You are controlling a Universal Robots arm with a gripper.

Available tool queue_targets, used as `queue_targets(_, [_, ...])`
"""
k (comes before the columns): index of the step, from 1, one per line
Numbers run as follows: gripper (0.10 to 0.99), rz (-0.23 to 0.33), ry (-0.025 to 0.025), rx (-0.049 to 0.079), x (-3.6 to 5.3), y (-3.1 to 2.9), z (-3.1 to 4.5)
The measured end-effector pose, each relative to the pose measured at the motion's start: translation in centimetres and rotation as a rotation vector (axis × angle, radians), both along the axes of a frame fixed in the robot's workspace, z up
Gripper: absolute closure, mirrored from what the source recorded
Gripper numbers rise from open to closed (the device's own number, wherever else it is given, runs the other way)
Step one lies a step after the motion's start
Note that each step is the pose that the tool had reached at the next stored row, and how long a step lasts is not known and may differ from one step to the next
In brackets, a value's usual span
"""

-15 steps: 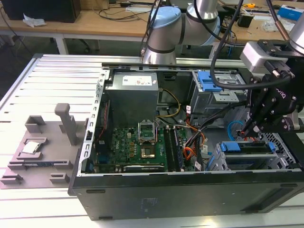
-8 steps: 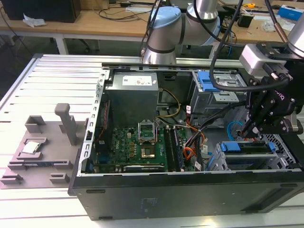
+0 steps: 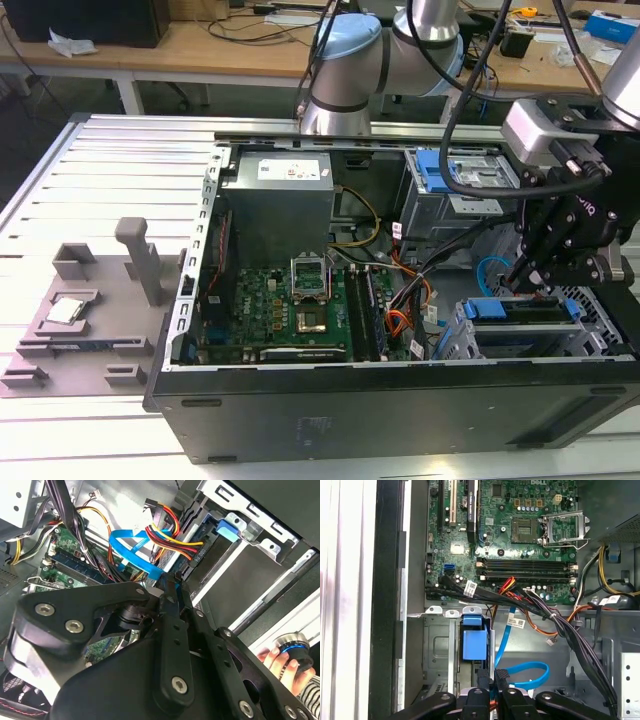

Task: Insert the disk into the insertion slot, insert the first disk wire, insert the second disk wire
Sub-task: 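Insert the second disk wire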

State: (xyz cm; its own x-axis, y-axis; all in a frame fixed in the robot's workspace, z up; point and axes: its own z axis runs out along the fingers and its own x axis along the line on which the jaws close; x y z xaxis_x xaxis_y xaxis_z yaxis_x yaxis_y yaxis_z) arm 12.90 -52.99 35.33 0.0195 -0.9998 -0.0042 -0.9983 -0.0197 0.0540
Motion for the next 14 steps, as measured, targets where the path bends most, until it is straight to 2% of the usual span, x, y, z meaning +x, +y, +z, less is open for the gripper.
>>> queue_targets(5, [0.922,0.0,0.0,0.0,0.0,-0.11,-0.28])
queue_targets(9, [0.922,0.0,0.0001,0.0,0.05,-0.51,-0.49])
queue_targets(14, [0.922,0.0,0.0,0.0,0.38,-0.55,-0.74])
